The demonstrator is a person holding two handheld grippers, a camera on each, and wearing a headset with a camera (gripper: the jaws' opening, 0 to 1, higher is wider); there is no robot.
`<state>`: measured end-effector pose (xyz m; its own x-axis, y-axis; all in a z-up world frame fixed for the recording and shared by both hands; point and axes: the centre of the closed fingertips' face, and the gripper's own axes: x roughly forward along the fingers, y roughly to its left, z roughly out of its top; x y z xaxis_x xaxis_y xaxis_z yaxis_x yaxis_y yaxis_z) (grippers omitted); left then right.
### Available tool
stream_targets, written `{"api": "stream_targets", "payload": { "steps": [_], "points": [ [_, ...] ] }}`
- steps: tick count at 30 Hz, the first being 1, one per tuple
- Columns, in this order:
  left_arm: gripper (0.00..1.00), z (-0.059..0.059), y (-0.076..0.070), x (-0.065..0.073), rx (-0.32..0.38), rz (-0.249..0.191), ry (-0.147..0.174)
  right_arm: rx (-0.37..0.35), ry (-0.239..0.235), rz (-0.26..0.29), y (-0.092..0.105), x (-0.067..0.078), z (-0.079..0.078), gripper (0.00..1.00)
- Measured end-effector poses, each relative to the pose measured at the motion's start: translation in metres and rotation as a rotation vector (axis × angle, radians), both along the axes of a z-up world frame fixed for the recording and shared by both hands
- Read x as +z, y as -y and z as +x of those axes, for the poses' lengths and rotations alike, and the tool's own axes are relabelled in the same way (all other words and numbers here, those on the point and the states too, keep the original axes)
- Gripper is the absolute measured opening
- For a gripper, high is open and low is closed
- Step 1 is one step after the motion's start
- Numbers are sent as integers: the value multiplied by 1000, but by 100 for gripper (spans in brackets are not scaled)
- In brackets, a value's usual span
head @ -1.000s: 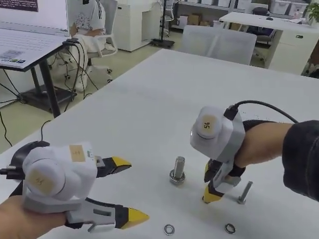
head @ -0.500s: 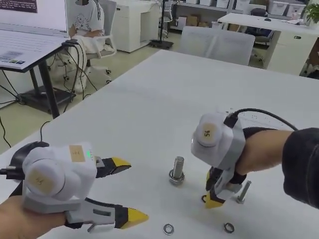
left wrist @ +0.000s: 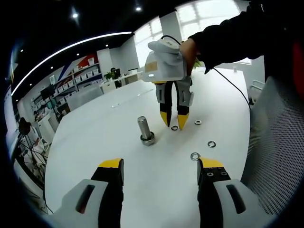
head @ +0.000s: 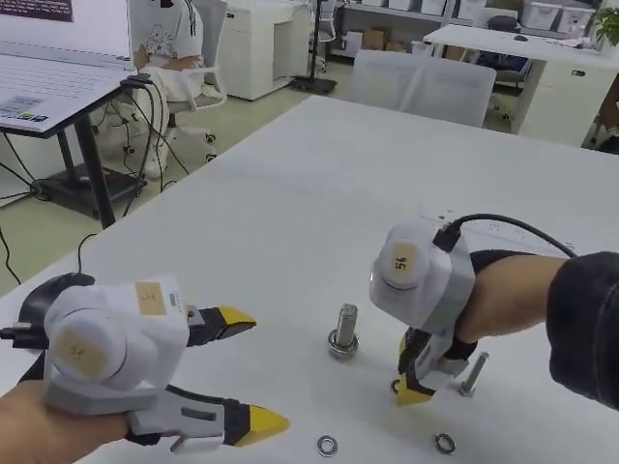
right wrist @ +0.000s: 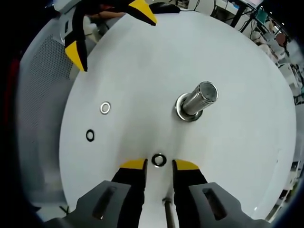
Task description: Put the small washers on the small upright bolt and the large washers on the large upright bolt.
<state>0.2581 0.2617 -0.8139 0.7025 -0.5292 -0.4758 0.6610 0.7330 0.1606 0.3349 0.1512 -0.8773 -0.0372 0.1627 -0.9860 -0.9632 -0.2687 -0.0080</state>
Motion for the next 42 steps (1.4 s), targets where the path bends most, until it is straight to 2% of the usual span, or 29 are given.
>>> {"api": "stream_targets", "payload": {
  "steps": [6, 9, 29, 32, 34, 36, 42],
  "points": [
    [62, 1, 0, 0, 1, -3, -1, 2, 2, -3, 0, 0, -1, 21],
    [61, 1, 0, 0, 0, -3, -1, 8, 12, -2, 0, 0, 0, 16],
    [61, -1, 4, -1, -11, -12, -9, 10, 21, -16, 1, -1, -1, 14],
    [61, -2, 5, 0, -13, -32, -16, 9, 19, -15, 1, -1, -1, 14],
    [61, -2, 6, 3, -9, -70, -22, 8, 18, -13, 1, -1, -1, 14],
    [61, -1, 6, 2, -8, -67, -21, 8, 18, -12, 1, -1, -1, 14],
    [61, -7, 14, -1, -38, -99, -60, 6, 18, -8, 1, -1, -2, 14]
  ]
}}
